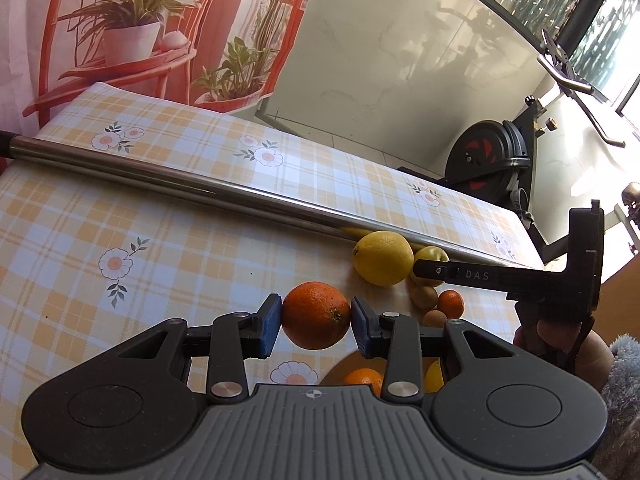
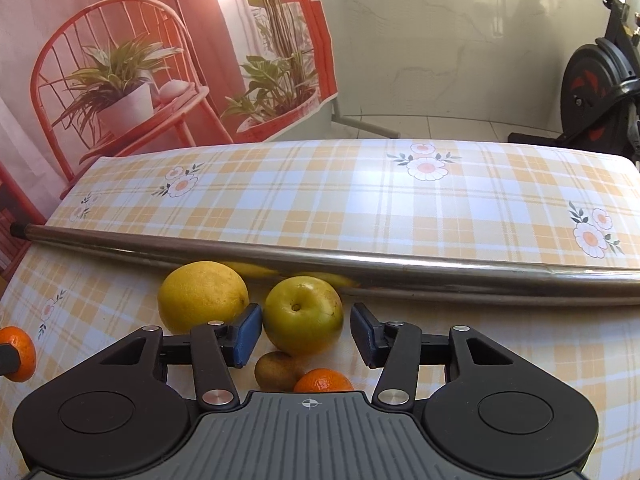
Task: Organize fruits
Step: 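Grasp the green apple with the right tool while the left tool carries the mandarin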
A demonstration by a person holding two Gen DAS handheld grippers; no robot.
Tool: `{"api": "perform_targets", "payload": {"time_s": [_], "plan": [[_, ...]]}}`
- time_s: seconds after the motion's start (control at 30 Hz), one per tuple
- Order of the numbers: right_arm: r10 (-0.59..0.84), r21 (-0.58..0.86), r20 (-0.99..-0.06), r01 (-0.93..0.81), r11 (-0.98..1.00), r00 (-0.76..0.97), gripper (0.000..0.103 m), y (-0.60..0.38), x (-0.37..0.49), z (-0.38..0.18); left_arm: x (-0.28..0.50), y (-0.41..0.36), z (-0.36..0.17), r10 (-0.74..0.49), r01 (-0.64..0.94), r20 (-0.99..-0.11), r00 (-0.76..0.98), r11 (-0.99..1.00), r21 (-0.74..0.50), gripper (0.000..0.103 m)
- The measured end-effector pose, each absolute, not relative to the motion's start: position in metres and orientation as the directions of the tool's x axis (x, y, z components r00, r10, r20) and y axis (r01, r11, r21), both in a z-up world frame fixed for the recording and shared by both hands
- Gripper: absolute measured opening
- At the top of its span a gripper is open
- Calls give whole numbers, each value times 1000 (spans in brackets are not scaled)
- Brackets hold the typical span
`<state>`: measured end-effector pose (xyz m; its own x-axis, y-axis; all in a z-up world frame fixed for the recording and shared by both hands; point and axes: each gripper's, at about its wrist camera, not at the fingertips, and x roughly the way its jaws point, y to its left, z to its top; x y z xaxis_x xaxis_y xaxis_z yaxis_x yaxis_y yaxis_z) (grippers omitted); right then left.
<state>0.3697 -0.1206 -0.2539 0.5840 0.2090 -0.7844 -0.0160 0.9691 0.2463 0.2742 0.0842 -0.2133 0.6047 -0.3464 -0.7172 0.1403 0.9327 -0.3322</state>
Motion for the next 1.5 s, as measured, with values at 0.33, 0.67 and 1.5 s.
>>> {"api": "perform_targets", "payload": {"time_s": [0.33, 0.67, 1.5], "plan": [[215, 246, -751, -38, 969, 625, 41, -111, 338, -224, 243, 79, -204, -371, 189, -703, 607, 926, -326, 40], [243, 272, -702, -64, 960, 669, 42, -115, 262, -189, 207, 70, -202, -374, 231, -702, 606, 927, -294, 40], [258, 272, -678, -92, 958, 688, 42, -105, 212, -164, 192, 61, -211, -386, 271, -730, 565, 922, -278, 40]]}}
